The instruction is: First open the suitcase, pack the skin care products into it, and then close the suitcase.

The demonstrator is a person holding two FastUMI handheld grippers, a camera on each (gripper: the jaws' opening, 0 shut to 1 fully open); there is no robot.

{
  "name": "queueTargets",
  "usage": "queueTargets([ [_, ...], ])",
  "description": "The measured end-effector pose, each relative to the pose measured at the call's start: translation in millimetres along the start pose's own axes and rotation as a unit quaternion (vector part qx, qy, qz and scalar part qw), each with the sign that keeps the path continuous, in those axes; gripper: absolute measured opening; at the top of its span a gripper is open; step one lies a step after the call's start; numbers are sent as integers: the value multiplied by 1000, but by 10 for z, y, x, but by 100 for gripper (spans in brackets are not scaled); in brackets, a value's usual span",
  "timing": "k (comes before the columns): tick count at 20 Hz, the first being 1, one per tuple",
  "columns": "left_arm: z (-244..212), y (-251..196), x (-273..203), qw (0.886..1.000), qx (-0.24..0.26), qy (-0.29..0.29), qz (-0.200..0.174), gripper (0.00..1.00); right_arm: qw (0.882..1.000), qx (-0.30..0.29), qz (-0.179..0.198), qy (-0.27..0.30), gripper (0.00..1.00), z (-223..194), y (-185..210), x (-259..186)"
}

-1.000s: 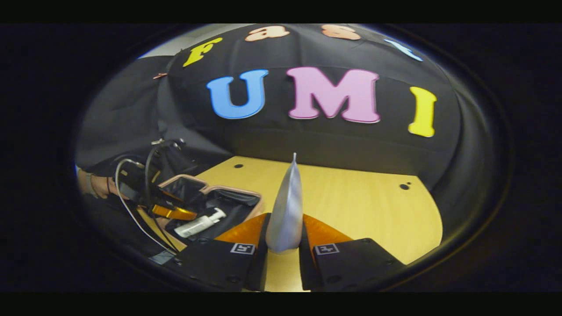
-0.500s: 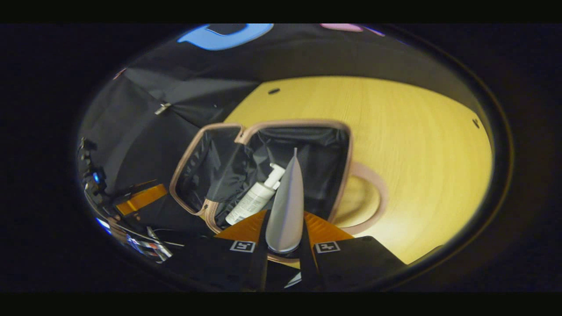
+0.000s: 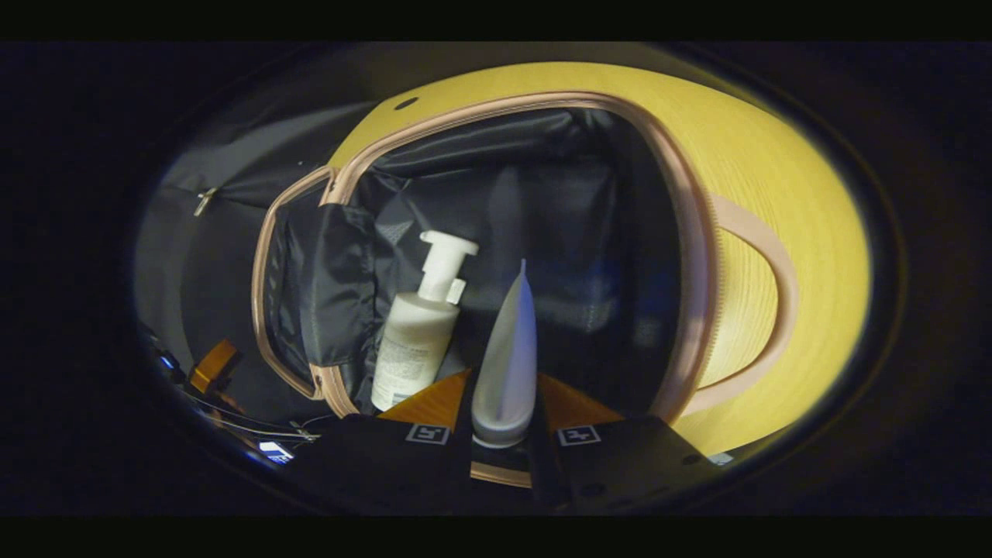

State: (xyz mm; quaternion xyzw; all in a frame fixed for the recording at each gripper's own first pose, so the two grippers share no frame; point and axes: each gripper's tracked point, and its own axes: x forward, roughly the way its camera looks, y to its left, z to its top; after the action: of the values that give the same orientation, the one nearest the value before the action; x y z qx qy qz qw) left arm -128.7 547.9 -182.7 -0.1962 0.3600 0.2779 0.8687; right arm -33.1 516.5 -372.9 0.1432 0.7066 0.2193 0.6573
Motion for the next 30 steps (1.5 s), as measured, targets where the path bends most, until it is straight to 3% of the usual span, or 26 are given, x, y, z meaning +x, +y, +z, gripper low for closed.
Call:
queueTargets([
  [1, 14, 30, 72, 1000, -1, -1, 8, 99, 1000, -2, -2, -7, 31, 11, -15, -56],
  [3, 182, 122, 237, 1000, -6, -2, 13, 99, 1000, -10, 8, -20, 40, -39, -3, -229],
  [7, 477, 219, 534, 999, -29, 7, 18, 96, 991, -37, 85, -94, 89, -10, 285, -833],
  [11, 564, 329, 955, 998, -37, 51, 27, 99, 980, -70, 109, -152, 88, -8, 209, -1423],
  [17, 390, 538, 1507, 987, -3, 147, 71, 93, 980, 14, 93, -175, 89, -26, -216, -1594],
  [18, 334, 540, 1574, 984, 3, 161, 71, 90, 981, 21, 88, -174, 89, -48, -282, -1602],
  [19, 290, 435, 1612, 984, 2, 174, 45, 89, 981, 24, 81, -172, 89, -71, -351, -1611],
  [20, 267, 295, 1629, 983, -10, 182, 12, 66, 982, 29, 75, -172, 89, -97, -409, -1628],
  [22, 320, 261, 1647, 983, -9, 181, 22, 20, 980, 43, 80, -175, 89, -111, -415, -1668],
  [24, 413, 255, 1639, 986, 0, 168, 16, 16, 979, 51, 86, -178, 89, -128, -407, -1697],
  [27, 606, 84, 1440, 991, -13, 134, -25, 11, 978, 50, 86, -182, 89, -155, -407, -1743],
  [30, 832, -63, 1187, 994, 7, 91, -54, 7, 978, 43, 85, -185, 89, -148, -399, -1780],
])
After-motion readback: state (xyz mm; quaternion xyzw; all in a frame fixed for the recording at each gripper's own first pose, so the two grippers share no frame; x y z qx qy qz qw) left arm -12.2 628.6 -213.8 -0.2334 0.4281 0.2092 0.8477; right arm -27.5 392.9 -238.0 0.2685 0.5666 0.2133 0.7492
